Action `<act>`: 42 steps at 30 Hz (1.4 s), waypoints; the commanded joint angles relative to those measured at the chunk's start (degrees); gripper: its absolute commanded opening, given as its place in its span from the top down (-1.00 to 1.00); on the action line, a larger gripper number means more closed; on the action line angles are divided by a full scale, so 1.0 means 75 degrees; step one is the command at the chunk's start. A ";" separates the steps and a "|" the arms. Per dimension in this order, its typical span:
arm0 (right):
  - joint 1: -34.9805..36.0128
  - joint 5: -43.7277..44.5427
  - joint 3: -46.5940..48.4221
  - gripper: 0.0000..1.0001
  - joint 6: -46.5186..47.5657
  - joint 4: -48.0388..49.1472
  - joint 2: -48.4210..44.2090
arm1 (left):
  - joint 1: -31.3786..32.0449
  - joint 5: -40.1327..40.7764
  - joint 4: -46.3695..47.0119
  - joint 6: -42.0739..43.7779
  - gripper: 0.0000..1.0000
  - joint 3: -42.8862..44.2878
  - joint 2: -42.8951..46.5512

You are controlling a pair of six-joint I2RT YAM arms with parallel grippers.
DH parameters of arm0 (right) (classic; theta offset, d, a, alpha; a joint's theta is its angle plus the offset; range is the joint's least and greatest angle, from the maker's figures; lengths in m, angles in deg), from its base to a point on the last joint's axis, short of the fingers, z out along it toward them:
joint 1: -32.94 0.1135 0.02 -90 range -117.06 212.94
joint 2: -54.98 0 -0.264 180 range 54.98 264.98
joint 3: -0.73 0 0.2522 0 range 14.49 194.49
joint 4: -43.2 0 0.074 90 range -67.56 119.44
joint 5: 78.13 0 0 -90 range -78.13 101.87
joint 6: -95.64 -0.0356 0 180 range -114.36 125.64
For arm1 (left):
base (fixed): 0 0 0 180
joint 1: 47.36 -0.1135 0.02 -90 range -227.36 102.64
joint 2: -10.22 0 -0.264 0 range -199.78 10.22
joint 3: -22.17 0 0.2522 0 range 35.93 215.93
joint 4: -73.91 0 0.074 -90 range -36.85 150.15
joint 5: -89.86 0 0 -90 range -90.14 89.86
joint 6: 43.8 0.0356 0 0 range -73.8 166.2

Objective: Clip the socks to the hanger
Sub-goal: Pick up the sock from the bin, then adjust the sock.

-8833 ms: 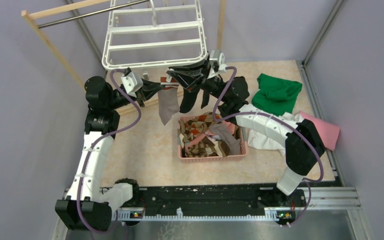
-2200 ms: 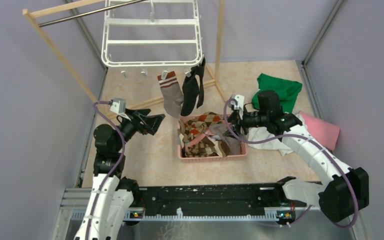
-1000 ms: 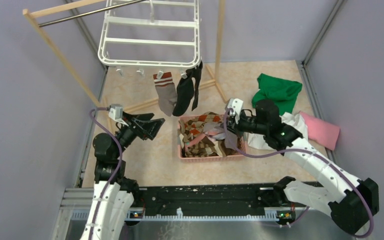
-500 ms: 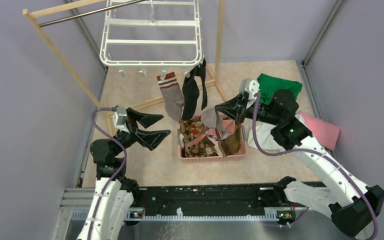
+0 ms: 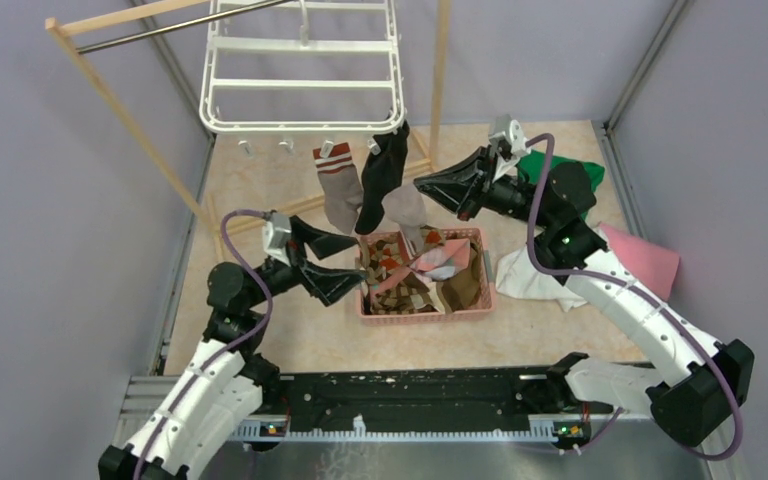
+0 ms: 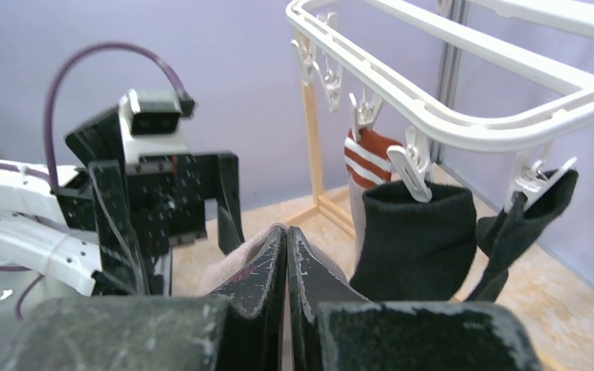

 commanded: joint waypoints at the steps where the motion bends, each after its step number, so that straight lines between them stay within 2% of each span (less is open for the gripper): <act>1: 0.0192 0.0410 0.0492 1.00 -0.0634 0.0762 0.0092 | 0.1011 0.1320 -0.0446 0.1363 -0.84 0.0440 -0.0652; 4: 0.0234 0.0520 0.0512 1.00 -0.0884 0.0991 0.0151 | 0.1618 0.2586 -0.0750 0.1785 -0.95 0.0458 -0.0982; 6: 0.0265 0.0575 0.0494 1.00 -0.0973 0.1088 0.0164 | 0.1708 0.2827 -0.0342 0.1609 -0.96 0.0219 -0.1159; 11: 0.0276 0.0698 0.0499 1.00 -0.1071 0.1159 0.0161 | 0.1712 0.3446 0.2708 -0.0942 -0.98 -0.1189 -0.1594; 14: 0.0278 0.0794 0.0521 1.00 -0.1188 0.1224 0.0180 | 0.1709 0.3910 0.3519 -0.2289 -0.98 -0.1624 -0.1875; 19: 0.0279 0.0864 0.0597 1.00 -0.1475 0.1478 0.0314 | 0.1704 0.4607 0.3407 -0.3989 -0.97 -0.1740 -0.2051; 26: 0.0362 0.0989 0.0696 1.00 -0.1639 0.1699 0.0449 | 0.1710 0.4849 0.3203 -0.5493 -0.96 -0.1653 -0.2196; 32: 0.0478 0.1067 0.0853 1.00 -0.1821 0.1900 0.0586 | 0.1720 0.4809 0.2974 -0.6199 -0.96 -0.1552 -0.2484; 42: 0.0777 0.1197 0.1239 1.00 -0.2172 0.2086 0.0898 | 0.2041 0.5120 0.4351 -0.6565 -0.82 -0.0985 -0.3501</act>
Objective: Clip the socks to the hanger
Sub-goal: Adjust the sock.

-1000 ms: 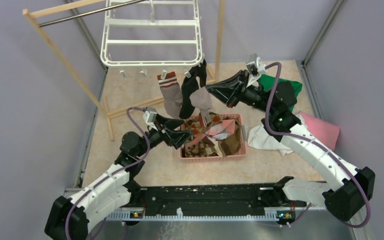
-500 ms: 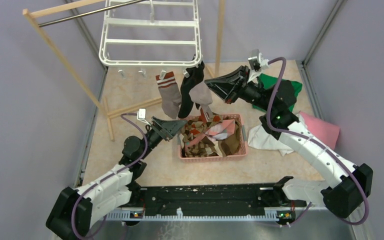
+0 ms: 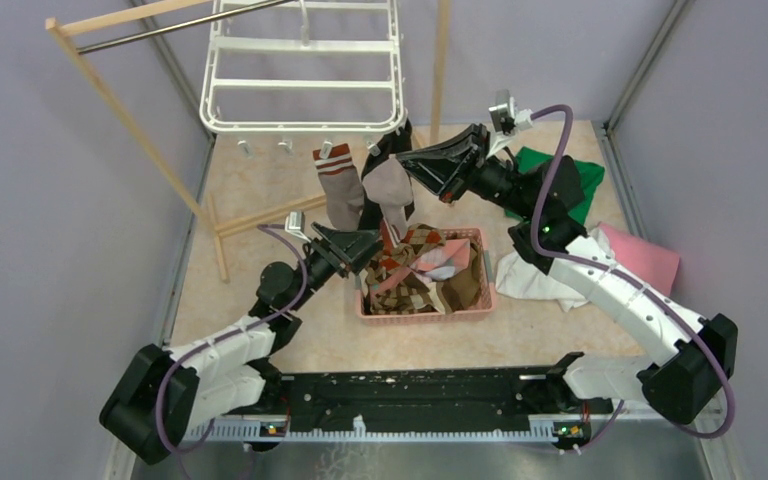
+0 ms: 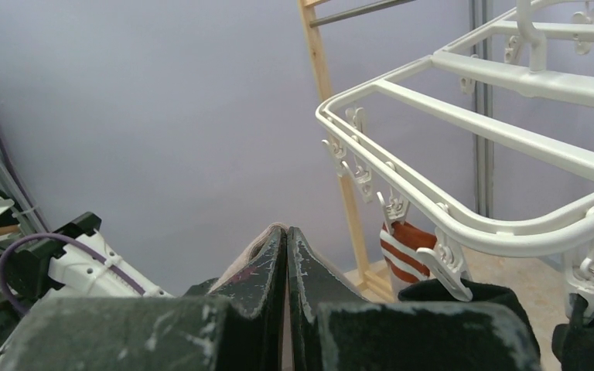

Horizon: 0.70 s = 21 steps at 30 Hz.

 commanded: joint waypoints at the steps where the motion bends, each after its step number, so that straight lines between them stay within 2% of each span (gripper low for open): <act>1: 0.0130 0.0139 0.0510 1.00 -0.0251 0.0458 0.0081 | 0.0223 0.0389 0.1416 -0.0457 -0.78 0.0539 -0.0394; 6: 0.0158 0.0187 0.0552 1.00 -0.0295 0.0411 0.0104 | 0.0296 0.0580 0.2107 -0.0783 -0.59 0.0679 -0.0820; 13: 0.0150 0.0226 0.0571 1.00 -0.0289 0.0265 0.0061 | 0.0346 0.0679 0.2320 -0.0992 -0.18 0.0903 -0.0968; 16: 0.0156 0.0250 0.0573 1.00 -0.0290 0.0240 0.0057 | 0.0342 0.0671 0.2339 -0.1003 -0.17 0.0916 -0.1002; 21: 0.0154 0.0262 0.0633 1.00 -0.0287 0.0250 0.0061 | 0.0345 0.0489 0.2013 -0.0997 -0.27 0.0625 -0.1039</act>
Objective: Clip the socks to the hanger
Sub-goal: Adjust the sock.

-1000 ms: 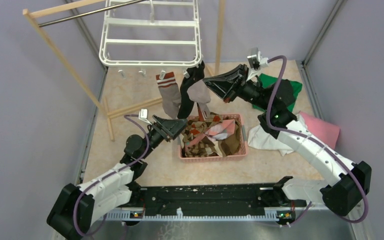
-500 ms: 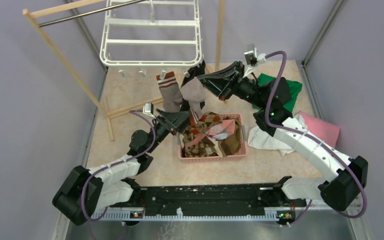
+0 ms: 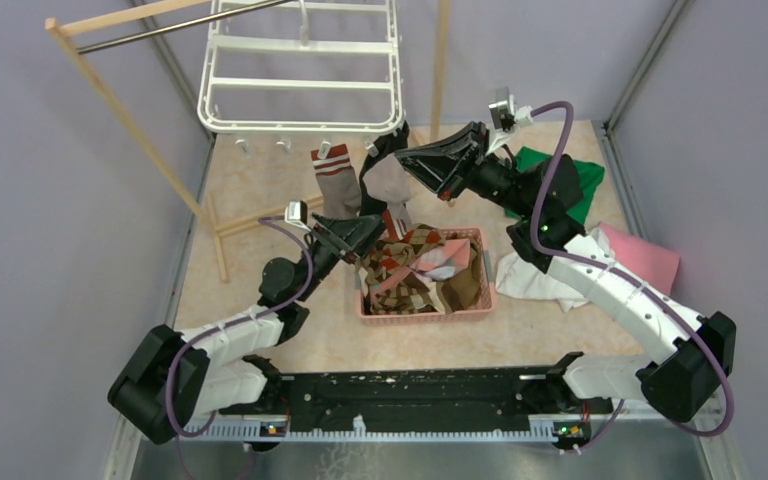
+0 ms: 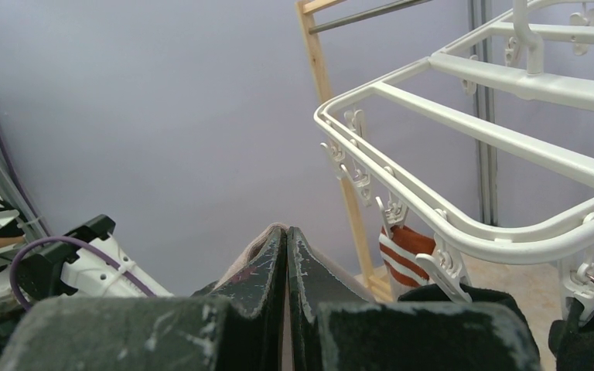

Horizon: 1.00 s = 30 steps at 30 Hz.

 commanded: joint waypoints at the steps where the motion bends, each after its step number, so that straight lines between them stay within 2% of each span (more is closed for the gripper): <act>1: 0.0058 0.0117 0.0516 1.00 -0.0088 0.0160 -0.0046 | 0.0032 0.0035 0.0234 -0.0114 -0.31 -0.0126 -0.0037; 7: 0.0062 0.0071 0.0581 1.00 -0.0115 0.0136 -0.0007 | 0.0037 -0.0009 -0.0547 0.0137 -0.39 -0.0271 0.0092; 15: 0.0061 0.0069 0.0681 1.00 -0.0134 0.0165 0.0104 | 0.0059 -0.0221 0.0513 -0.0288 -0.34 -0.0118 -0.0479; 18: 0.0064 0.0070 0.0708 1.00 -0.0133 0.0153 0.0117 | 0.0061 -0.0319 0.0972 -0.0482 -0.25 0.0047 -0.0740; 28: 0.0066 0.0070 0.0687 1.00 -0.0117 0.0118 0.0119 | 0.0110 -0.0350 0.1440 -0.0649 -0.20 0.0386 -0.1087; 30: 0.0071 0.0071 0.0673 1.00 -0.0120 0.0136 0.0118 | 0.0108 -0.0363 0.1456 -0.0656 -0.08 0.0419 -0.1122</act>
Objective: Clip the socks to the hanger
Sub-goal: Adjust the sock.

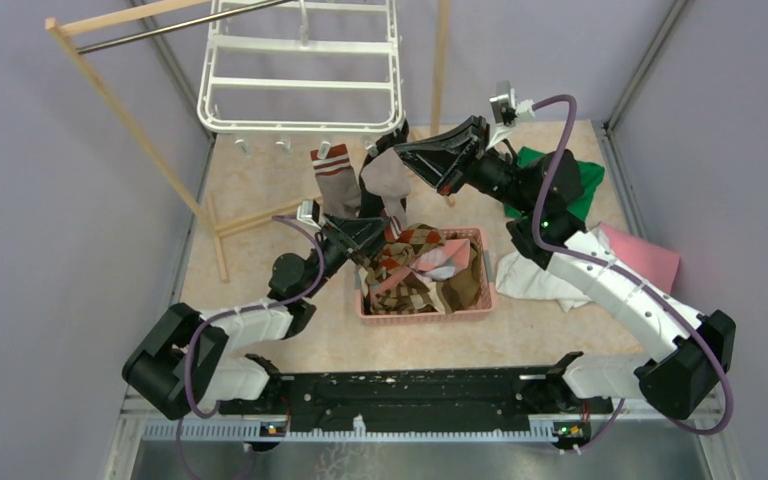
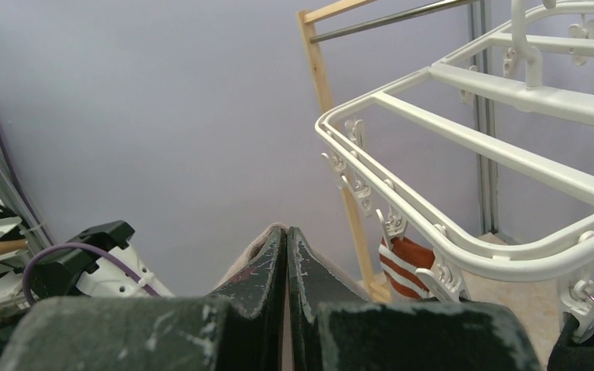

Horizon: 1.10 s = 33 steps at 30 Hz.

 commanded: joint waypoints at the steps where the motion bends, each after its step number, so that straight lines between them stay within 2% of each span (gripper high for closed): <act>1: 0.0065 0.0056 0.0371 1.00 -0.0072 0.0242 0.0005 | 0.0041 -0.0052 0.0917 -0.0127 0.02 0.0328 -0.0126; 3: 0.0063 0.0044 0.0374 1.00 -0.0035 0.0214 -0.0015 | 0.0043 -0.0053 0.1061 -0.0118 0.31 0.0303 -0.0161; 6: 0.0061 0.0001 0.0328 1.00 0.0146 0.0038 -0.0105 | 0.0040 0.0088 0.1416 0.0040 0.89 0.0120 -0.0162; 7: 0.0039 -0.0013 0.0297 1.00 0.0246 -0.0067 -0.0158 | 0.0022 0.0147 0.1597 0.0173 1.00 0.0022 -0.0120; 9: -0.0006 -0.0032 0.0181 1.00 0.0629 -0.0411 -0.0327 | 0.0005 0.0174 0.1733 0.0496 1.00 -0.0193 0.0098; 11: -0.0108 0.0004 -0.0017 1.00 0.1018 -0.0778 -0.0560 | -0.0080 0.0044 0.1205 0.1084 1.00 -0.0354 0.0573; 13: -0.0267 0.0032 -0.0280 1.00 0.1394 -0.1146 -0.0808 | -0.0155 -0.0155 -0.0005 0.1967 1.00 -0.0379 0.1521; 16: -0.0571 0.0021 -0.0885 1.00 0.1994 -0.1597 -0.1240 | -0.0228 -0.0496 -0.3128 0.4057 1.00 0.0290 0.2990; 17: -0.0623 0.0016 -0.1095 0.92 0.2305 -0.1772 -0.1379 | -0.0236 -0.0615 -0.4524 0.5224 1.00 0.0673 0.3371; 19: -0.0655 -0.0050 -0.1572 0.59 0.3155 -0.2100 -0.1610 | -0.0230 -0.0752 -0.6942 0.6983 1.00 0.1554 0.3847; 21: -0.0719 -0.0082 -0.2009 0.30 0.3882 -0.2327 -0.1793 | -0.0227 -0.1071 -0.8567 0.8599 1.00 0.2251 0.3989; 23: -0.0850 -0.0368 -0.2292 0.10 0.4314 -0.2289 -0.1842 | -0.0227 -0.1549 -1.0007 0.9988 1.00 0.2985 0.3935; 26: -0.0946 -0.1218 -0.2293 -0.13 0.4738 -0.2250 -0.1677 | -0.0229 -0.1943 -1.1729 1.1863 1.00 0.4169 0.3633; 28: -0.0950 -0.2104 -0.2183 -0.21 0.4997 -0.2214 -0.1447 | -0.0235 -0.1861 -1.2782 1.3073 1.00 0.4885 0.3358; 30: -0.0937 -0.3055 -0.2088 -0.25 0.5227 -0.2055 -0.1169 | -0.0238 -0.1797 -1.3576 1.4010 1.00 0.5451 0.3127; 33: -0.0872 -0.4037 -0.2029 -0.31 0.5542 -0.1750 -0.0841 | -0.0232 -0.2284 -1.4031 1.5324 1.00 0.6011 0.2916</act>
